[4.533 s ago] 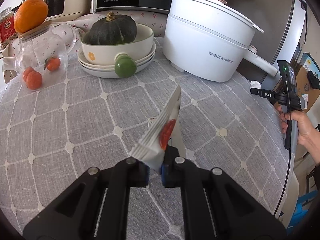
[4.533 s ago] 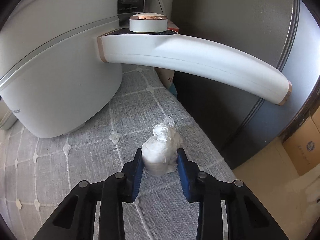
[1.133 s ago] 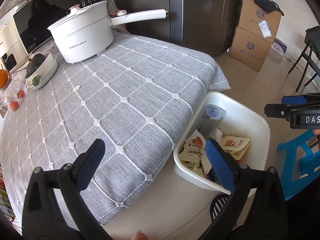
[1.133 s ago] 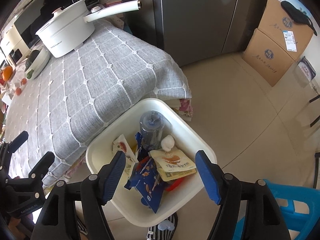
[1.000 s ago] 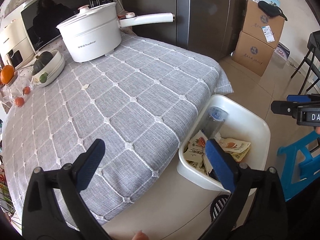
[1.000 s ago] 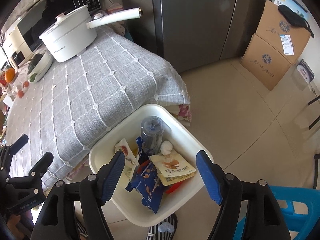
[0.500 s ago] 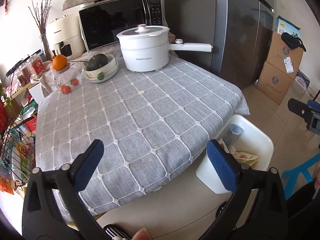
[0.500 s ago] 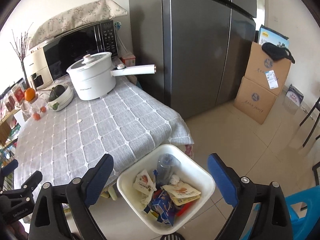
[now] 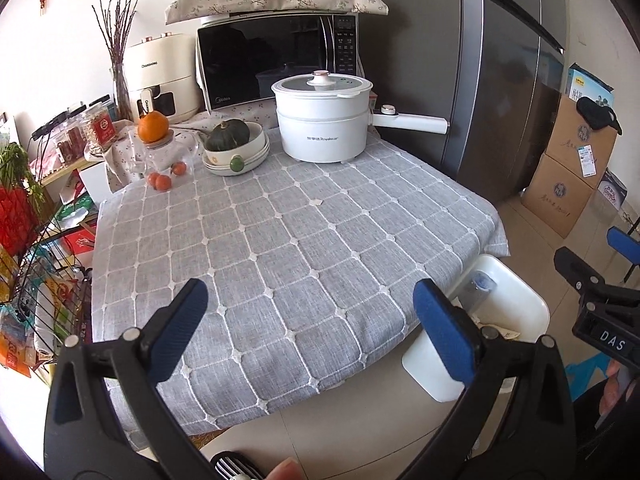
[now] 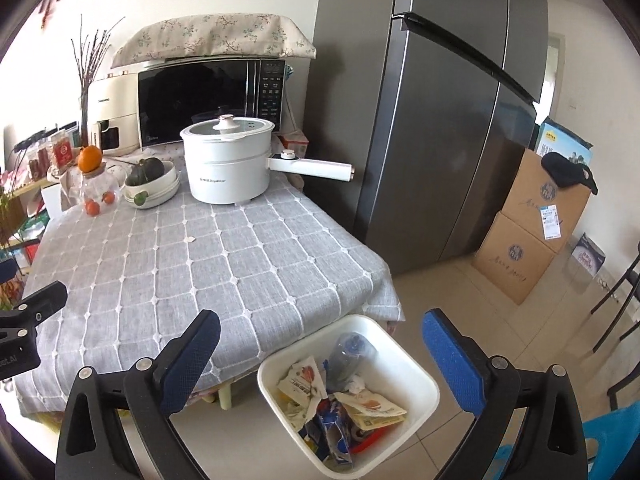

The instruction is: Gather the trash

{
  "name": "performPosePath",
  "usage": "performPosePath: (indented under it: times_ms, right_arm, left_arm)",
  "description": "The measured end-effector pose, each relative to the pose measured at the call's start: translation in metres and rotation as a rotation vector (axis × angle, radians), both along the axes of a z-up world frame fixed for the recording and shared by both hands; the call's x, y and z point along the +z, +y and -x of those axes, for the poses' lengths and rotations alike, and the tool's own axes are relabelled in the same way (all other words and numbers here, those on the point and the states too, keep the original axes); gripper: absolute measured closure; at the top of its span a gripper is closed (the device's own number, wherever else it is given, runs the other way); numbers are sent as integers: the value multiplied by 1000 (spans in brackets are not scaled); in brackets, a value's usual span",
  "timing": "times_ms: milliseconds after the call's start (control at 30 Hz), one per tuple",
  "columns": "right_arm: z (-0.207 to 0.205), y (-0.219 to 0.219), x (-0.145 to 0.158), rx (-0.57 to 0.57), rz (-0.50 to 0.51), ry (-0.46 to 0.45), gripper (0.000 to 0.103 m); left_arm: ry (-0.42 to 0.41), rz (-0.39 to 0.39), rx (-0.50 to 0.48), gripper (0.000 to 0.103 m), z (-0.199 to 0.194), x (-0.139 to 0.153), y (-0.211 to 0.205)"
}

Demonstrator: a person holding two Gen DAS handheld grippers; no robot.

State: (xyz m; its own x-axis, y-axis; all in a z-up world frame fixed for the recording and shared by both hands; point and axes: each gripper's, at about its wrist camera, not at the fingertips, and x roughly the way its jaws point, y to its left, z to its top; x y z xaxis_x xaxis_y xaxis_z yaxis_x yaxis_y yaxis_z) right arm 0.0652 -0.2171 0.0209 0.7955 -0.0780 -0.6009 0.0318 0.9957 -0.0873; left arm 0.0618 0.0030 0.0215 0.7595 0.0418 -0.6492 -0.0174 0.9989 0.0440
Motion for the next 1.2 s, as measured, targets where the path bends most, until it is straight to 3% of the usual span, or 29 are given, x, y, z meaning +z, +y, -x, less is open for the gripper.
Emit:
performPosePath:
  times_ms: [1200]
  right_arm:
    - [1,-1,-1,-8,-1,-17,1]
  left_arm:
    - [-11,24,-8,1,4,1,-2]
